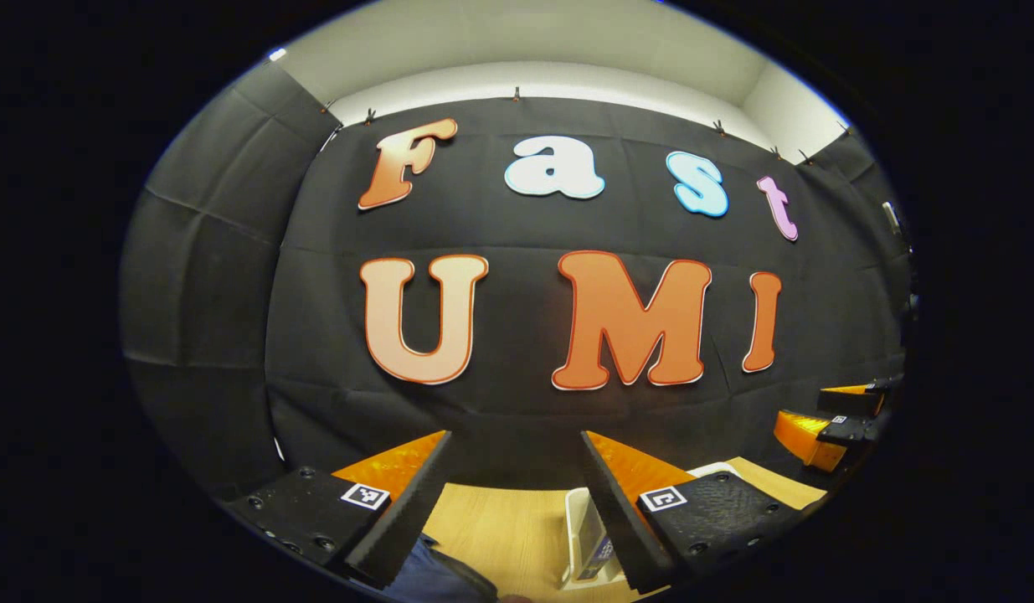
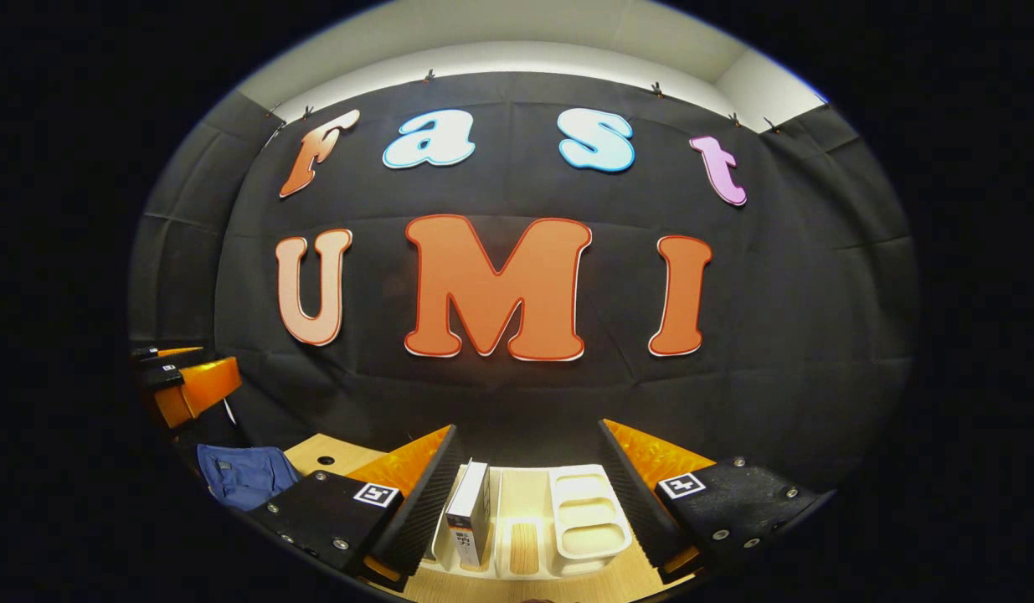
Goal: Open the schoolbag, grab two books from the bookshelf and put them into the schoolbag.
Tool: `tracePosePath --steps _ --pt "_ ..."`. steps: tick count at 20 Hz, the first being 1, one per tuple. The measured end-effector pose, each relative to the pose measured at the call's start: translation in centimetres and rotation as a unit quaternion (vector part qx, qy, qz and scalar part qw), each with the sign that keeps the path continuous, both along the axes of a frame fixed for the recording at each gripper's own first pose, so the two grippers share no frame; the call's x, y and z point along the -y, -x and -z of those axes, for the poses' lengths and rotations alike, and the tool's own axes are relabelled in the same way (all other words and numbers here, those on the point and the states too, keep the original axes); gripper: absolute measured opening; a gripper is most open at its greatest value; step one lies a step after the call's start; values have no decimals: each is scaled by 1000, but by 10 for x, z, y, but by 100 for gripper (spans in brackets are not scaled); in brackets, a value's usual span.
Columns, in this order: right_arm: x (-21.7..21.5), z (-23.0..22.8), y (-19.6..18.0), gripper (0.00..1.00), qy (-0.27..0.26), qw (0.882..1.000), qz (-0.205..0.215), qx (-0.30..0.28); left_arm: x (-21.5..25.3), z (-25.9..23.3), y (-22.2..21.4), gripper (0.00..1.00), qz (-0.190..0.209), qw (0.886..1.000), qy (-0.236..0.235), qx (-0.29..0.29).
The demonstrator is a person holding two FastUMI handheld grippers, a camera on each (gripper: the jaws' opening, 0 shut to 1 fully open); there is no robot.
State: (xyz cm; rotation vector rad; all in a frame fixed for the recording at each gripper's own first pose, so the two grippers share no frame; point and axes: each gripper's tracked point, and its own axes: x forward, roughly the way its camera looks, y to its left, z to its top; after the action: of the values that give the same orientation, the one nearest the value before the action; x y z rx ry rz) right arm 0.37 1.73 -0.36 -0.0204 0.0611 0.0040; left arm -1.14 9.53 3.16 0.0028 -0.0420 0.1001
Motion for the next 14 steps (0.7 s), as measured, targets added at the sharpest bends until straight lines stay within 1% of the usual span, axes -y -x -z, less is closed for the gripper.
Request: tracePosePath --steps 3,4,5,8,12,14 --pt "-2 9 4 96 8 1000 -4 -4 5 24 6 93 12 999 -4 -30" --pt "-2 15 5 96 9 1000 -7 -10 2 34 8 93 8 999 -10 -44" --pt "-2 19 5 96 9 1000 -9 -15 -1 47 9 91 7 998 -17 -62" --pt "6 24 3 96 11 1000 -3 -21 -5 87 20 93 5 992 -46 -119" --pt "17 34 0 96 -5 999 6 -32 -18 139 37 93 -12 979 -91 -184" --pt "24 39 0 96 -1 999 9 -36 -29 173 49 93 -27 967 -107 -228"
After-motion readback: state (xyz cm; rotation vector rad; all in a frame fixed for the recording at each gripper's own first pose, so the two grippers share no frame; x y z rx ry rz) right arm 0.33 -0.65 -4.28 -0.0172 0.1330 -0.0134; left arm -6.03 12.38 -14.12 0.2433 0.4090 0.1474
